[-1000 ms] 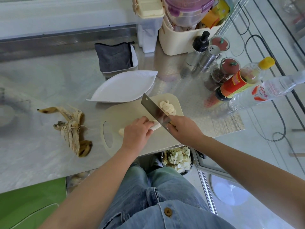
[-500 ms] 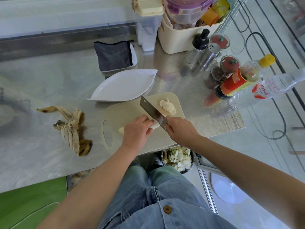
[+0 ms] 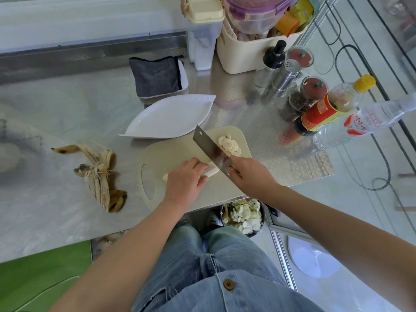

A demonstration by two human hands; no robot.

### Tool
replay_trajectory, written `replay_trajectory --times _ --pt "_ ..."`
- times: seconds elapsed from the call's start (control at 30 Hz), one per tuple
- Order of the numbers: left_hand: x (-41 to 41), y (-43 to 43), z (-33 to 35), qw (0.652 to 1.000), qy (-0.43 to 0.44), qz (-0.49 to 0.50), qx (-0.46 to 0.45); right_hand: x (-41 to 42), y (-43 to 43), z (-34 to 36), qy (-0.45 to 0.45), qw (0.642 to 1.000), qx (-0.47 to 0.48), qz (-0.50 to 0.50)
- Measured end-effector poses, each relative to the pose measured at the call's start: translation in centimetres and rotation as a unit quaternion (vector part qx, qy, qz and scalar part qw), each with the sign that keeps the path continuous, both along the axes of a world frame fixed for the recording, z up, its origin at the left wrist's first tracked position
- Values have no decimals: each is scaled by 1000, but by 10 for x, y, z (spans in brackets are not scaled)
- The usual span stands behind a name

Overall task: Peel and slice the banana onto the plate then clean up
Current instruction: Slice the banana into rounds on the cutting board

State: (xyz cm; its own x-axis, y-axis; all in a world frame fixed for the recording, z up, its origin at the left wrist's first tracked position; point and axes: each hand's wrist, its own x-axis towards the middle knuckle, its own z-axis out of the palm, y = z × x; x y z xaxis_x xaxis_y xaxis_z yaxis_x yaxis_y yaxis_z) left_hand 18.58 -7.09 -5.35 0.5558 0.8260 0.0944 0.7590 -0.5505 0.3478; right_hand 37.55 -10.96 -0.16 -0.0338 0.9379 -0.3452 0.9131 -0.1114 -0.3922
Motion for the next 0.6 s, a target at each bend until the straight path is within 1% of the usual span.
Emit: replay_trajectory --times 0.1,0.33,0.47,0.6 --pt "1 1 1 1000 9 -3 1 1 -2 5 -12 1000 -9 15" --pt "2 1 2 1000 6 -1 -3 -1 -2 7 -6 1000 -13 16" --pt "3 0 1 1000 1 5 -5 -3 -2 -3 5 1000 -18 -1" --pt "3 0 2 1000 -1 7 -8 -9 0 -16 -7 1000 -27 -6"
